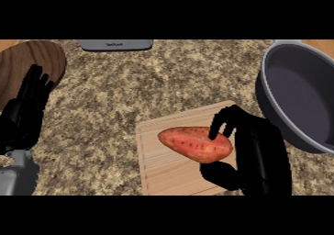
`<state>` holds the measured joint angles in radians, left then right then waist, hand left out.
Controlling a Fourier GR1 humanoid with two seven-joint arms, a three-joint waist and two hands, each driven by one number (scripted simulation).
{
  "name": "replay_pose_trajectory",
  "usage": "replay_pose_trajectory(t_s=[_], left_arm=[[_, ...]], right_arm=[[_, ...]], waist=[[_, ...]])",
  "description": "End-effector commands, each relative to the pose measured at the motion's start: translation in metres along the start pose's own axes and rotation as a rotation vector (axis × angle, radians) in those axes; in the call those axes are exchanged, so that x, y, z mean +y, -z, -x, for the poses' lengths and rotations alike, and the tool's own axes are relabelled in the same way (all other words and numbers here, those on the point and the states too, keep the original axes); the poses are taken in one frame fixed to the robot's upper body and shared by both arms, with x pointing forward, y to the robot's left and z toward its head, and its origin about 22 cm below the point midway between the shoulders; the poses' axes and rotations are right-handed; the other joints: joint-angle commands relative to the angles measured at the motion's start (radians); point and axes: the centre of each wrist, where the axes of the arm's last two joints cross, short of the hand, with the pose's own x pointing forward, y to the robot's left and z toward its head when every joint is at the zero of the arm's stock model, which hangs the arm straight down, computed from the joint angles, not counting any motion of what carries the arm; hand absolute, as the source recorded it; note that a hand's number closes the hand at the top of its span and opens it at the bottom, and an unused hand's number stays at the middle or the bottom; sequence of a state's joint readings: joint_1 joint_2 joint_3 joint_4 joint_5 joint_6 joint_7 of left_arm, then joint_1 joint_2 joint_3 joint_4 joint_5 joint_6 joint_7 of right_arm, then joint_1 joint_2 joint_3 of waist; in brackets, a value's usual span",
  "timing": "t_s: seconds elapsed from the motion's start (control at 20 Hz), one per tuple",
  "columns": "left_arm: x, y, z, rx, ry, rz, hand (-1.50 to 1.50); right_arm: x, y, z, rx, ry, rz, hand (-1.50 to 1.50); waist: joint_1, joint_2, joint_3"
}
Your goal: Pick the sweet potato from the cutting board and place it in the pot
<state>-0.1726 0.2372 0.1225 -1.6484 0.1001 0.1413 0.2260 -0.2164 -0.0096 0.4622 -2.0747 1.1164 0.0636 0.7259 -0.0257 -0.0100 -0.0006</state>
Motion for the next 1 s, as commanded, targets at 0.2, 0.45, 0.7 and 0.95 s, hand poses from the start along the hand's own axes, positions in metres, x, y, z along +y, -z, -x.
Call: replay_pose_trajectory(t_s=[0.2, 0.45, 0.7, 0.95], left_arm=[[-0.012, -0.002, 0.008, -0.007, -0.011, 0.019, 0.00], [-0.015, 0.004, 0.003, -0.004, 0.004, 0.025, 0.00], [0.003, 0.007, 0.007, -0.009, -0.008, 0.021, 0.00], [-0.014, 0.019, -0.012, -0.013, 0.006, 0.015, 0.00]], right_arm=[[-0.081, -0.001, 0.025, 0.094, 0.014, 0.225, 1.50], [-0.087, 0.023, 0.066, 0.159, 0.079, 0.226, 1.50], [-0.083, 0.038, 0.092, 0.194, 0.110, 0.248, 1.50], [-0.077, 0.067, 0.140, 0.212, 0.231, 0.281, 1.50]], waist=[[0.020, 0.009, 0.001], [0.025, 0.011, 0.001], [0.026, 0.010, 0.001], [0.027, 0.012, 0.002]])
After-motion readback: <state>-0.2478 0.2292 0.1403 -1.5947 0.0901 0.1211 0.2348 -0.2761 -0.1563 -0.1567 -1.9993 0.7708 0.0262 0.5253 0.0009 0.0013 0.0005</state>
